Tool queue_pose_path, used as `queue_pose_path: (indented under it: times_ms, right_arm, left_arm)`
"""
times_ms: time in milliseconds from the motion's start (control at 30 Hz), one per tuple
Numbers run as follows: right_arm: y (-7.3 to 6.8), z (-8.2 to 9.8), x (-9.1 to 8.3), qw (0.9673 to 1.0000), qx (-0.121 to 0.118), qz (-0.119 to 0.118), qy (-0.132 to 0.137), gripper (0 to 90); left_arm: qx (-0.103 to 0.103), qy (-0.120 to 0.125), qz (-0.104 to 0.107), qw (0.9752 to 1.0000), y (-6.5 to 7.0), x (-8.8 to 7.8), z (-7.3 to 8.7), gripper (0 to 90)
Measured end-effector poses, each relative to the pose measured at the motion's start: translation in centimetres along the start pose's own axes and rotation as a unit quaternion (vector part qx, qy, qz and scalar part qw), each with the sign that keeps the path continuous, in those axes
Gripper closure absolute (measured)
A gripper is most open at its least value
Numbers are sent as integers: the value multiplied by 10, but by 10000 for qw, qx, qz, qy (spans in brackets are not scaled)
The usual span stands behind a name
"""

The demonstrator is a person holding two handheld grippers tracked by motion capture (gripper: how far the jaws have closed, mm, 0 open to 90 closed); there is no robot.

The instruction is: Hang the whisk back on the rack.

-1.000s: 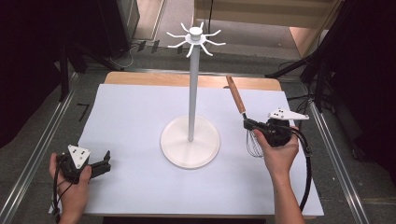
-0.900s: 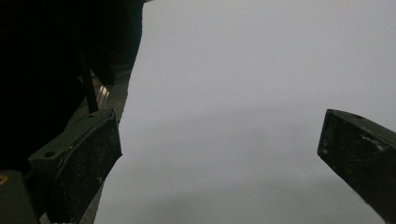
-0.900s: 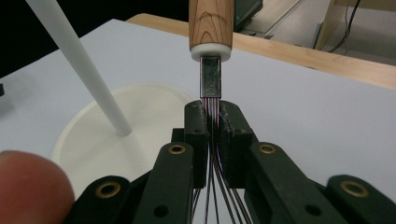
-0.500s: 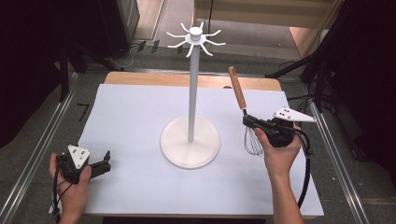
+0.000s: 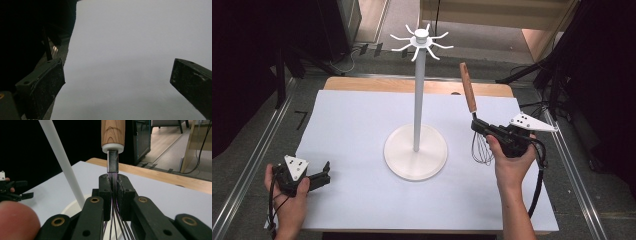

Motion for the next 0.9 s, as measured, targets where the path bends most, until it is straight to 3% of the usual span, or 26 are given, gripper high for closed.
queue_pose_path:
  times_ms: [900]
  right_arm:
    - [-28,-23,-12,9970,-274,-416,599,850]
  left_arm:
    - [-78,18,25,10000,-1,0,0,2]
Point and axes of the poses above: each handheld gripper's, and its own axes: x roughly forward along the jaws, z roughly out of its underside, y roughly to its right, the point moved 4 cm from there along x, roughly forward along the jaws, and after that the axes turned 4 degrees about -z, right-handed, at the moved point
